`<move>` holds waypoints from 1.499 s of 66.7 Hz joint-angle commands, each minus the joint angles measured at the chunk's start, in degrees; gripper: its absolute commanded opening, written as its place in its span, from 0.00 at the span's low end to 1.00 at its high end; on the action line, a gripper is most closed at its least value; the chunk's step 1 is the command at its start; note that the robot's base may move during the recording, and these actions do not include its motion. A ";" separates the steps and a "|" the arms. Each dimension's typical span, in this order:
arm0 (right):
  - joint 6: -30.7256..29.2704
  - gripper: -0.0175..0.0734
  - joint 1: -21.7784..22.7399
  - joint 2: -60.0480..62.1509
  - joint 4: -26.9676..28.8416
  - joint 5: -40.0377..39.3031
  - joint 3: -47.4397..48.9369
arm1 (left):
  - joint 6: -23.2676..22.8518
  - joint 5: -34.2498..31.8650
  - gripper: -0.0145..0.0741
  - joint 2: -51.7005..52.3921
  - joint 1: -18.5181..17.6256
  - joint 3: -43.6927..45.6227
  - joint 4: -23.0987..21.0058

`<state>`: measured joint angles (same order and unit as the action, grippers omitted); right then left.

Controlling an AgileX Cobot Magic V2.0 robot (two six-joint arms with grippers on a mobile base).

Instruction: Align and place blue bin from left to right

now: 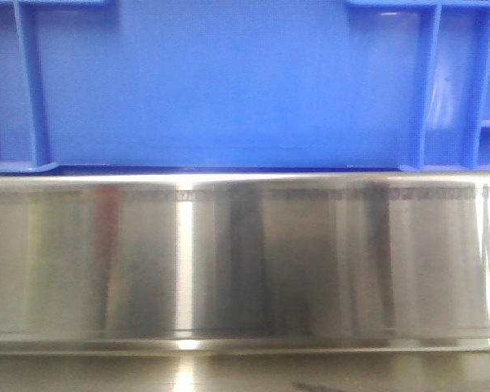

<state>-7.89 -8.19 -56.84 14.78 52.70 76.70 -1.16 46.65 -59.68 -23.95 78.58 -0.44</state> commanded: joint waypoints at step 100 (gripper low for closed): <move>10.44 0.75 -3.48 -43.81 -7.88 17.26 29.81 | -11.97 23.32 0.81 -39.41 3.75 26.25 5.83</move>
<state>2.52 -11.68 -100.87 7.10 70.45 106.13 -12.17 70.32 -99.47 -20.22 104.34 6.05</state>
